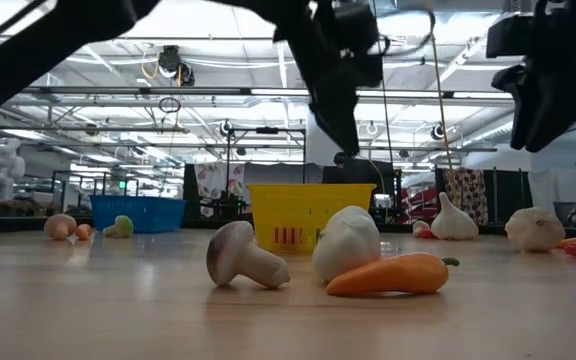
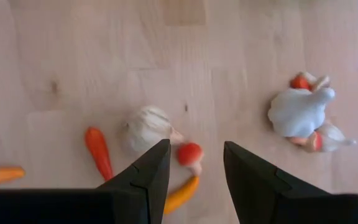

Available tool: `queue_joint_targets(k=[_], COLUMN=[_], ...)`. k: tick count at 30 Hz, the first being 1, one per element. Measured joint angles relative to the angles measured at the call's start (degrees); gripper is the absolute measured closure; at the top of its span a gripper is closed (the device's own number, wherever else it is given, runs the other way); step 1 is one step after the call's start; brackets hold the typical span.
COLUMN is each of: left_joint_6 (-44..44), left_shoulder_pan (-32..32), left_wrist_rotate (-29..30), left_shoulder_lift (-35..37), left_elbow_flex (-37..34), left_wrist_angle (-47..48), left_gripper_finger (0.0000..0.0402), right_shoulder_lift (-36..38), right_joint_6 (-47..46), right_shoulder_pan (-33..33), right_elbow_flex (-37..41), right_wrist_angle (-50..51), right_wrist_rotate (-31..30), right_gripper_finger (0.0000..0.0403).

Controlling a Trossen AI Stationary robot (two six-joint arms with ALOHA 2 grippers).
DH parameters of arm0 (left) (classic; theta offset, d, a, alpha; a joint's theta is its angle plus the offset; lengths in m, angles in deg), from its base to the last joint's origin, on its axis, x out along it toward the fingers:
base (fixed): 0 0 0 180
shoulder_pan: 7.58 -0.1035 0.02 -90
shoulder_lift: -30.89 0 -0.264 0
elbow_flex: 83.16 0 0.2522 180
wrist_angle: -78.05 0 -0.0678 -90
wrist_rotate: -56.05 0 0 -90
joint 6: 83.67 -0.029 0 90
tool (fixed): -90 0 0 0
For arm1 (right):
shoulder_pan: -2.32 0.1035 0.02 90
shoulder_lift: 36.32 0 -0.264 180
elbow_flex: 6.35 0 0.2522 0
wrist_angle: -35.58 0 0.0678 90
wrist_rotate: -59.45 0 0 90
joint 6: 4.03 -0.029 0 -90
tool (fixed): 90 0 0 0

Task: Sort produce into baskets
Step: Put the brown mushroom into the yellow bin

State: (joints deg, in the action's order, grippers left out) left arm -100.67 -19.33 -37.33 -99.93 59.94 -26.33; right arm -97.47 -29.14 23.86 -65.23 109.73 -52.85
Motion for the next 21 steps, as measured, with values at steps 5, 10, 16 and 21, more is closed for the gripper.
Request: queue_joint_targets(k=[5,10,16,21], left_joint_6=[2.81,7.31,9.06,12.68], left_shoulder_pan=[0.7,3.01,7.18,8.69], left_wrist_rotate=[-0.08,-1.04,1.47,3.92], left_shoulder_lift=[5.75,10.05,17.46,27.05], left_elbow_flex=[0.03,-5.24,-18.94,-33.3], left_wrist_angle=[6.09,13.04,9.52,-3.85], left_gripper_finger=[0.0212,0.0212,0.0212,0.0212], right_shoulder_lift=[0.0,-0.02,0.0,-0.02], right_joint_6=[0.09,0.3,-0.99,-2.21], right_shoulder_pan=[-1.73,-2.81,-2.72,-2.7], right_elbow_flex=[0.15,3.37,4.1,4.1], right_wrist_angle=[-0.22,-2.68,-4.3,-4.66], right_wrist_rotate=[1.05,6.75,13.34,16.18], right_gripper_finger=[0.0261,0.0261,0.0261,0.0261])
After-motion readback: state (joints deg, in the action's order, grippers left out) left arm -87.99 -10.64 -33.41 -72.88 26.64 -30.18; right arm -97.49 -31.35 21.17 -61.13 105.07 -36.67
